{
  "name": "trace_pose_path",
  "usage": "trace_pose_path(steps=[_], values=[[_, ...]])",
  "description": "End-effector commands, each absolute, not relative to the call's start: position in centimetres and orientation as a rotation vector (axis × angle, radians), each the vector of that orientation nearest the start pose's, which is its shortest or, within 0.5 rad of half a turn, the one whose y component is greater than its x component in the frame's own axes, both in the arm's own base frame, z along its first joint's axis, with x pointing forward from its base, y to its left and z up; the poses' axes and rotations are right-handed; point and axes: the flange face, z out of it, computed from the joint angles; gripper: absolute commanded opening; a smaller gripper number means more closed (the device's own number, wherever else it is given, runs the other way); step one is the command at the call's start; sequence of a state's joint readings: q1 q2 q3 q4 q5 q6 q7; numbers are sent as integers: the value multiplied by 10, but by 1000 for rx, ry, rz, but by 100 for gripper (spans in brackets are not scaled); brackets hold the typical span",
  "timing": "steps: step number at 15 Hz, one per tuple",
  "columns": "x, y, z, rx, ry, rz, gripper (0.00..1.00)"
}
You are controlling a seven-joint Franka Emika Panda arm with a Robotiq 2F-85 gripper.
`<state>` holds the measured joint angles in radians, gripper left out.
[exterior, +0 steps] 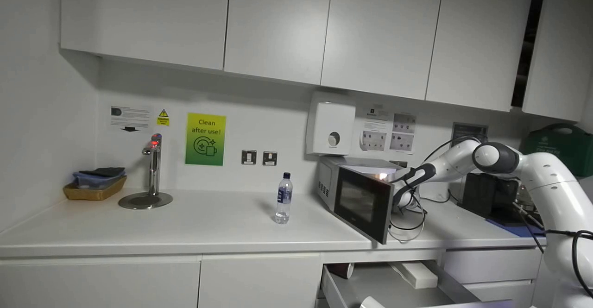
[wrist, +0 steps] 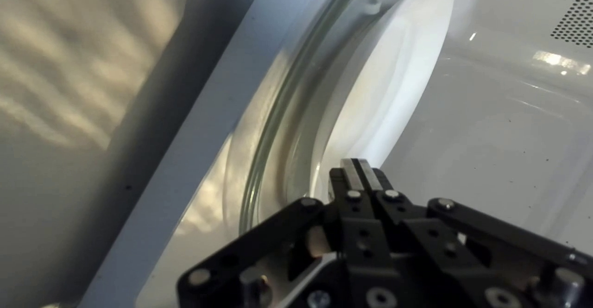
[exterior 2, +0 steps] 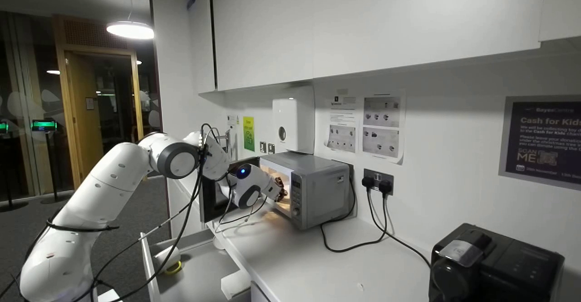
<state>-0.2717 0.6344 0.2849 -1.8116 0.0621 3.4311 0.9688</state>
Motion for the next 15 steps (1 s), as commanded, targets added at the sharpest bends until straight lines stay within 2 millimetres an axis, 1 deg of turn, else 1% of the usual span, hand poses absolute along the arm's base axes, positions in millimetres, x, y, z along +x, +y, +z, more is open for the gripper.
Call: trace_pose_path(steps=[1, 2, 3, 4, 6, 7, 9, 10, 12, 13, 14, 15], values=[[703, -35, 336, -1940, 1308, -1038, 0], [701, -35, 338, -1942, 1308, -1041, 0], [700, -35, 339, -1944, 1307, -1040, 16], [698, -35, 340, -1947, 1309, -1040, 28], [694, -37, 343, -1953, 1316, -1042, 42], [692, -38, 345, -1955, 1319, -1048, 51], [688, -40, 350, -1959, 1322, -1054, 65], [687, -41, 352, -1962, 1327, -1058, 73], [684, -42, 355, -1967, 1330, -1062, 87], [681, -42, 354, -1973, 1334, -1059, 95], [680, -41, 354, -1977, 1338, -1054, 99], [679, -41, 354, -1981, 1339, -1052, 100]])
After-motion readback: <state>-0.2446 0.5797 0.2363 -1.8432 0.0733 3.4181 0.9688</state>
